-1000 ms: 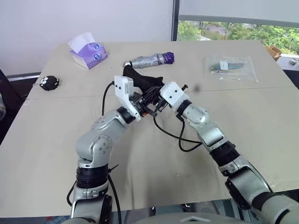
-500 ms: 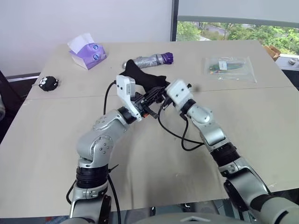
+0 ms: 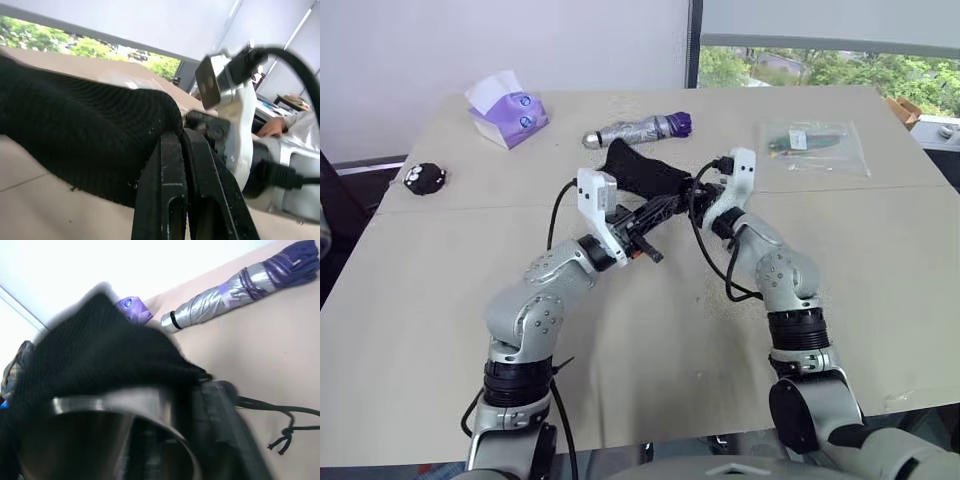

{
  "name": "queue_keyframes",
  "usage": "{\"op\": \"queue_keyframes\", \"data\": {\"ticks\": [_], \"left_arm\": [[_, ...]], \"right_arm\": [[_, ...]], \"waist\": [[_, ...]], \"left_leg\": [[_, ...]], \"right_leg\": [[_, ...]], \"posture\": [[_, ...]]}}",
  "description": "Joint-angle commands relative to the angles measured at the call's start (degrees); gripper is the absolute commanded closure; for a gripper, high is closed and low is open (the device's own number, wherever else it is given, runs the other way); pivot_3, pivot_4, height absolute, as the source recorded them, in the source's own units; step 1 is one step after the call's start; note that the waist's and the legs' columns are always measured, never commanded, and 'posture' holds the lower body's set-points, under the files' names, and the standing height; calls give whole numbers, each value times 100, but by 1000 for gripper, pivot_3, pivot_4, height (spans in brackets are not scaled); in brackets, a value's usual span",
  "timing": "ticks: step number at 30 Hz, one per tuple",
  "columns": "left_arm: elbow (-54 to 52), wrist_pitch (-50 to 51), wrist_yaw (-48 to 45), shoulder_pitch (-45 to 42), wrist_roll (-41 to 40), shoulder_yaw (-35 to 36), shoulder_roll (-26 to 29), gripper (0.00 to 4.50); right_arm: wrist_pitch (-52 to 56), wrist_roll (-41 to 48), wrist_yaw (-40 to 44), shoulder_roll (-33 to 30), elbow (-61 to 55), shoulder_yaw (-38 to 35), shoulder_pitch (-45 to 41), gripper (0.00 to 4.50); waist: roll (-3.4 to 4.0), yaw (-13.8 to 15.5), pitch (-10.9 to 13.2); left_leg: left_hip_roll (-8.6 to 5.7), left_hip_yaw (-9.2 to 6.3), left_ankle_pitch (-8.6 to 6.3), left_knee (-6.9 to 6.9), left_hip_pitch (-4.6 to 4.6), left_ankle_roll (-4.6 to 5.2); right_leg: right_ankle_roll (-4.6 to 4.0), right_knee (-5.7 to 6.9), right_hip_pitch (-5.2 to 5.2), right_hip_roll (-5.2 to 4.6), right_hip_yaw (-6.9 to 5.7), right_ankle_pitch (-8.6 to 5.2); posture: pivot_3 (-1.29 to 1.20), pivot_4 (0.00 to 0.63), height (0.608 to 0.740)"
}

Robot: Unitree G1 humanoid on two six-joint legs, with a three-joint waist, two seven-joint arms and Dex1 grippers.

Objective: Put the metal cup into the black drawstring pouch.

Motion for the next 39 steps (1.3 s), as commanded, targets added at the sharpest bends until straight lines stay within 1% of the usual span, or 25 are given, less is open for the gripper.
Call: {"op": "queue_keyframes", "data": {"ticks": [1, 4, 10, 16, 18, 21, 23, 24, 26, 27, 29, 30, 33, 36, 39], "left_arm": [[-50, -106, 32, -86, -40, 93, -12, 4500], [14, -122, 91, -127, -87, 183, -58, 4500], [74, -77, 262, -189, -262, 375, -226, 4500], [104, -27, 395, -189, -437, 451, -317, 4500], [127, 2, 462, -187, -522, 508, -363, 4500], [156, 5, 508, -199, -580, 556, -384, 4500], [183, 8, 551, -210, -645, 608, -407, 4500], [188, 4, 547, -205, -643, 605, -406, 4500], [193, 0, 533, -201, -633, 585, -399, 4500], [199, -2, 522, -204, -627, 574, -390, 4500], [214, -8, 512, -219, -623, 564, -389, 4500], [230, -12, 497, -232, -615, 561, -382, 4500], [274, -35, 463, -262, -591, 557, -371, 4500], [273, -48, 466, -260, -584, 551, -369, 4500], [260, -58, 470, -253, -583, 548, -372, 4500]], "right_arm": [[275, 230, 97, -30, -772, 174, -60, 2096], [605, 318, 178, -222, -1163, 262, 197, 731], [1078, 253, 386, -826, -1700, 463, 533, 731], [1359, 334, 535, -1177, -2062, 525, 640, 731], [1463, 431, 632, -1304, -2228, 482, 687, 731], [1517, 749, 773, -1448, -2439, 187, 750, 731], [1206, 807, 1166, -1756, -2515, 11, 906, 731], [986, 725, 1526, -2053, -2503, 19, 1085, 731], [653, 493, 1926, -2497, -2362, 119, 1329, 731], [364, 140, 2101, -2796, -2178, 365, 1447, 731], [-212, -549, 2247, -3146, -1772, 841, 1572, 731], [-479, -866, 2146, -3122, -1486, 1042, 1576, 731], [-1114, -1414, 1847, -2719, -748, 1338, 1493, 731], [-1449, -1691, 1807, -2366, -324, 1510, 1412, 731], [-1682, -2034, 1553, -2013, 228, 1624, 1208, 731]], "waist": [[0, 2, 0], [0, 22, 0], [-1, 18, 0], [-2, 14, -1], [-2, 18, -1], [-2, 24, 0], [-2, 39, 0], [-3, 51, -1], [-3, 105, 0], [-3, 122, 0], [-4, 126, 0], [-4, 117, 0], [-5, 95, 1], [-4, 120, 1], [-4, 131, 1]], "left_leg": [[0, -1, 0, 0, 0, 0], [-1, -4, 0, -2, -2, 0], [-5, -1, -1, -1, -3, 1], [-8, -2, -1, 0, -2, 1], [-9, -2, -1, 0, -2, 1], [-8, -3, -1, 0, -3, 2], [-9, -3, -1, 0, -4, 2], [-11, -4, -1, 0, -4, 2], [-14, -5, -1, 0, -4, 3], [-16, -5, -2, 0, -3, 3], [-18, 0, -2, 0, -3, 4], [-19, 4, -2, 1, 0, 4], [-10, 8, -2, 1, 7, 3], [-5, -1, -1, 1, 10, 3], [-6, 2, -1, 6, 9, 2]], "right_leg": [[0, 0, 0, 1, -1, 0], [1, -2, 1, 1, -4, -1], [1, -6, 1, 0, 1, -1], [1, -5, 1, 7, 1, -1], [1, -5, 1, 9, 2, -1], [1, -6, 1, 9, 2, -1], [2, -8, 2, 9, 2, -1], [2, -9, 3, 9, 1, -1], [2, -18, 9, 9, 0, -1], [2, -24, 13, 9, 0, -1], [2, -28, 13, 10, 5, -1], [2, -28, 13, 13, 9, -1], [1, -25, 13, 30, 20, -2], [0, -9, 10, 36, 15, -2], [0, -9, 11, 32, 17, -2]], "posture": [[0, 150, 740], [0, 150, 740], [0, 150, 740], [0, 150, 740], [0, 150, 740], [0, 150, 740], [0, 150, 740], [0, 150, 740], [0, 150, 740], [0, 150, 740], [0, 150, 740], [0, 150, 740], [0, 150, 740], [0, 150, 740], [0, 150, 740]]}}
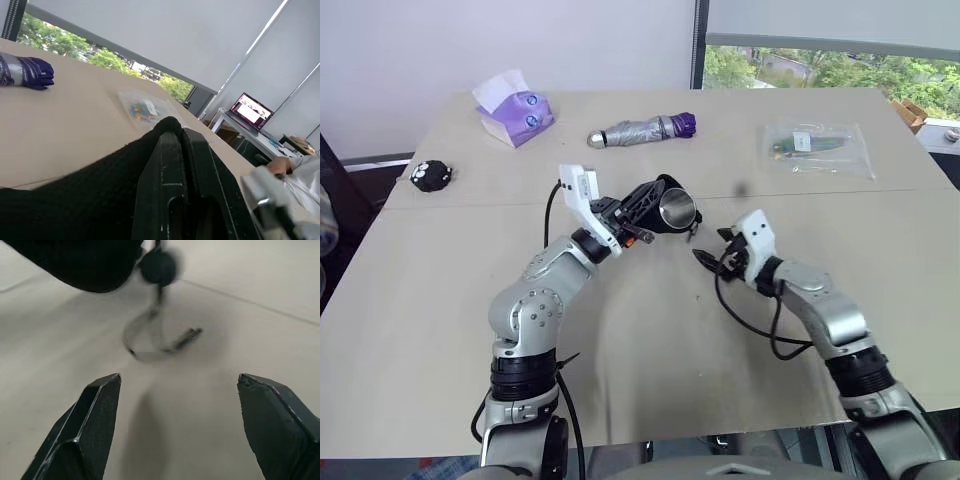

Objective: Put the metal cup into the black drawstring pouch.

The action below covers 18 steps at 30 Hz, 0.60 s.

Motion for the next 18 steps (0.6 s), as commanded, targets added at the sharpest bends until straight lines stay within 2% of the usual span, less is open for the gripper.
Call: {"op": "queue_keyframes", "data": {"ticks": [1, 7, 10, 16, 18], "left_arm": [[-88, -98, -46, -113, -69, 20, 2, 4500], [-131, -136, -12, -94, -47, 5, -31, 4500], [-173, -145, 19, -47, -52, 41, -25, 4500], [-186, -173, 24, 20, -31, 35, -33, 4500], [-200, -174, 42, 26, -23, 16, -50, 4500]], "right_arm": [[-438, -419, -427, 392, 651, 30, -443, 731], [-893, -863, -1112, 911, 2023, -225, -1003, 731], [-1076, -813, -1219, 961, 2117, -460, -1052, 1555], [-1112, -707, -1244, 940, 1591, -755, -893, 4441], [-1062, -734, -1250, 883, 1364, -811, -840, 4441]], "waist": [[0, -7, 0], [-1, 2, 0], [-1, 15, 0], [0, 5, 0], [0, 2, 0]], "left_leg": [[-1, 3, 0, 2, -1, 0], [-4, 7, 1, 6, 0, -2], [-3, 4, 4, 6, 0, -7], [-2, 4, 2, 4, -1, -4], [-2, 3, 2, 3, -1, -4]], "right_leg": [[0, -1, 0, -2, 3, 0], [0, -4, 3, -9, 5, 1], [0, -2, 4, -12, 1, 1], [0, -1, 4, -14, 1, 1], [0, -1, 4, -14, 0, 1]], "posture": [[0, 150, 740], [0, 150, 740], [0, 150, 740], [0, 150, 740], [0, 150, 740]]}}
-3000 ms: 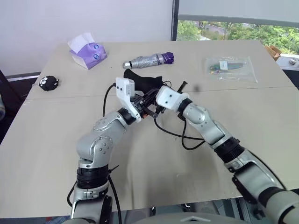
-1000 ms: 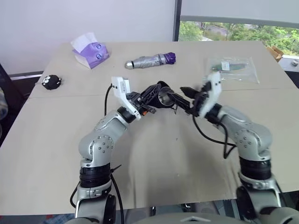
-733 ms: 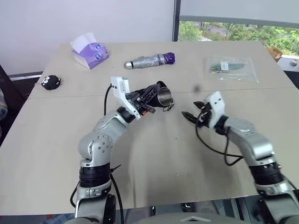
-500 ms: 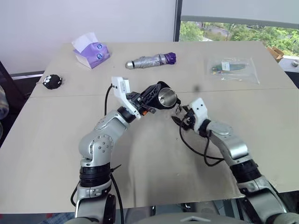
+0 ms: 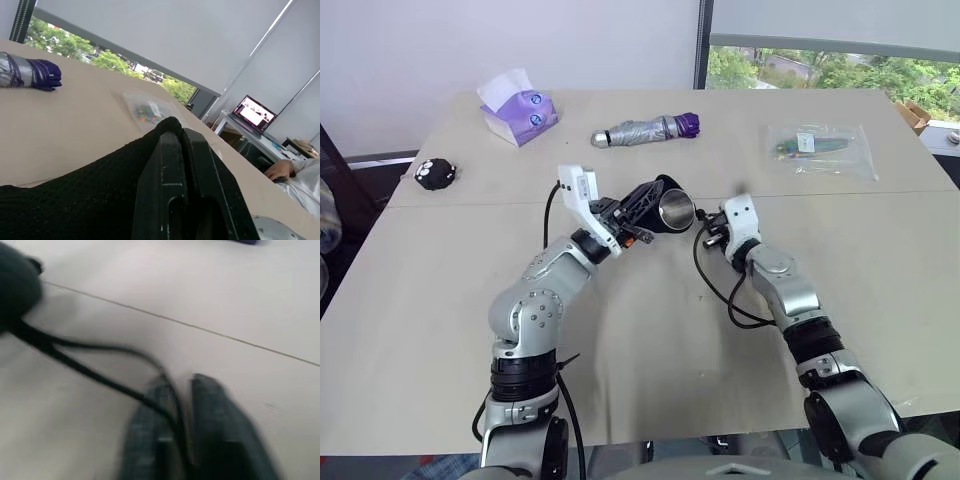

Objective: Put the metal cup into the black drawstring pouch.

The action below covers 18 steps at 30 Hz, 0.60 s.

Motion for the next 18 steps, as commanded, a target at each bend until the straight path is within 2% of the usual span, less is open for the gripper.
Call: {"op": "queue_keyframes", "data": {"ticks": [1, 9, 12, 17, 18], "left_arm": [[-198, -134, 22, -10, -33, 9, -34, 4500], [-79, -342, -21, -23, 46, 66, -88, 4500], [-154, -337, -204, 27, -86, 41, -97, 3647], [-312, -623, -414, -104, 581, -453, 187, 1225], [-359, -730, -505, -173, 667, -538, 227, 1097]], "right_arm": [[10, 17, -25, -113, -668, -154, 5, 4441], [864, 105, -151, -720, -2485, -647, -696, 4441], [1132, 193, -34, -789, -2809, -660, -1070, 4500], [1514, 517, 124, -616, -3193, -559, -1553, 4500], [1580, 537, 162, -597, -3242, -497, -1620, 4500]], "waist": [[1, -1, 1], [4, -2, 3], [4, -1, 3], [6, 0, 4], [5, 1, 4]], "left_leg": [[0, 0, 0, 0, 0, 0], [0, 1, -1, 1, 0, 3], [0, -1, -2, -1, 0, 3], [0, -4, -2, -5, -1, 3], [-1, -2, -2, -4, -3, 3]], "right_leg": [[0, 0, 0, 0, 0, 0], [0, 2, -2, 0, 2, 0], [0, 2, -2, 2, -3, 0], [-1, 2, -2, 3, -8, 0], [0, 2, -4, 2, -7, 0]], "posture": [[0, 150, 740], [0, 150, 740], [0, 150, 740], [0, 150, 740], [0, 150, 740]]}}
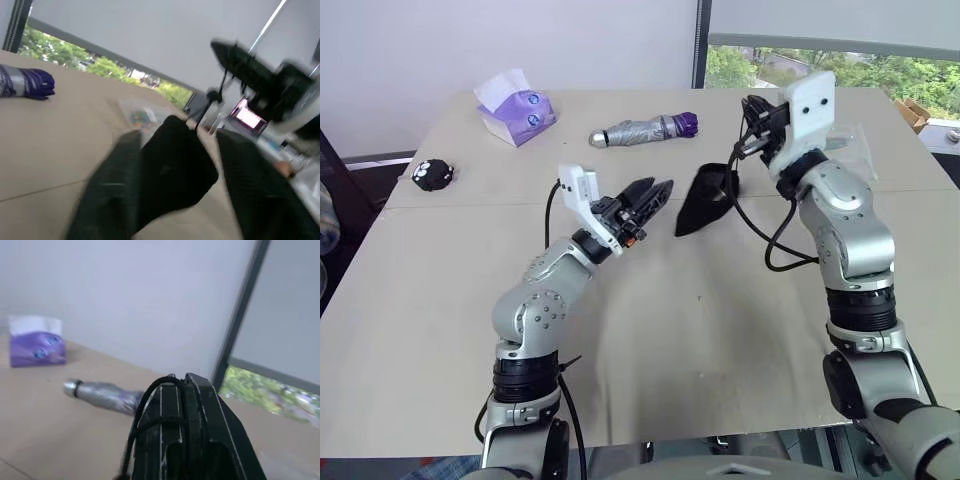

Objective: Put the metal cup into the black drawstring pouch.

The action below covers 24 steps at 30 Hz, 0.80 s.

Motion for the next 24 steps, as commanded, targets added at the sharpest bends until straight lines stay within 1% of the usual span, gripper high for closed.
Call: {"op": "queue_keyframes", "data": {"ticks": [1, 5, 7, 11, 18, 21, 23, 24], "left_arm": [[-400, -389, -273, -276, 261, -266, 79, 1097], [-440, -613, -437, -511, 673, -630, 205, 1097], [-367, -688, -434, -617, 805, -701, 205, 1097], [-227, -742, -310, -807, 727, -533, 14, 1097], [-124, -738, -317, -856, 704, -430, -76, 1097], [-96, -788, -326, -848, 692, -403, -133, 1875], [-67, -808, -347, -860, 716, -399, -142, 2839], [-47, -819, -357, -871, 728, -396, -141, 3211]], "right_arm": [[144, 150, 130, 38, -429, 135, -327, 4500], [230, 180, 275, 103, -492, 351, -377, 4500], [239, 233, 362, 160, -542, 450, -385, 4500], [335, 317, 445, 240, -633, 575, -368, 4500], [523, 463, 613, 293, -861, 713, -303, 4500], [602, 509, 674, 294, -958, 749, -277, 4500], [633, 535, 689, 298, -998, 762, -273, 4500], [652, 558, 700, 300, -1020, 769, -272, 4500]], "waist": [[0, 2, 0], [-1, 15, -1], [0, 8, 0], [0, 5, 0], [0, 3, 0], [-1, 5, 0], [0, -3, 0], [-1, -2, 0]], "left_leg": [[0, 1, 0, 0, 0, 0], [-2, -1, 0, 2, -5, 0], [-2, 2, 0, 2, -4, 0], [0, -1, 0, 1, -4, 1], [1, -3, -1, 1, -5, 1], [1, -2, -1, 2, -5, 1], [1, -2, -1, 2, -5, 1], [0, -2, -1, 2, -4, 1]], "right_leg": [[0, -1, 0, -1, 1, 0], [0, -5, 0, -4, -2, 0], [0, -6, 1, -5, 1, 0], [0, -5, -1, -3, -2, 0], [1, -4, -1, -2, -4, 0], [1, -4, -1, -3, -3, 0], [1, -4, -1, -3, -3, 0], [1, -4, -1, -2, -3, 0]], "posture": [[0, 150, 740], [0, 150, 740], [0, 150, 740], [0, 150, 740], [0, 150, 740], [0, 150, 740], [0, 150, 740], [0, 150, 740]]}}
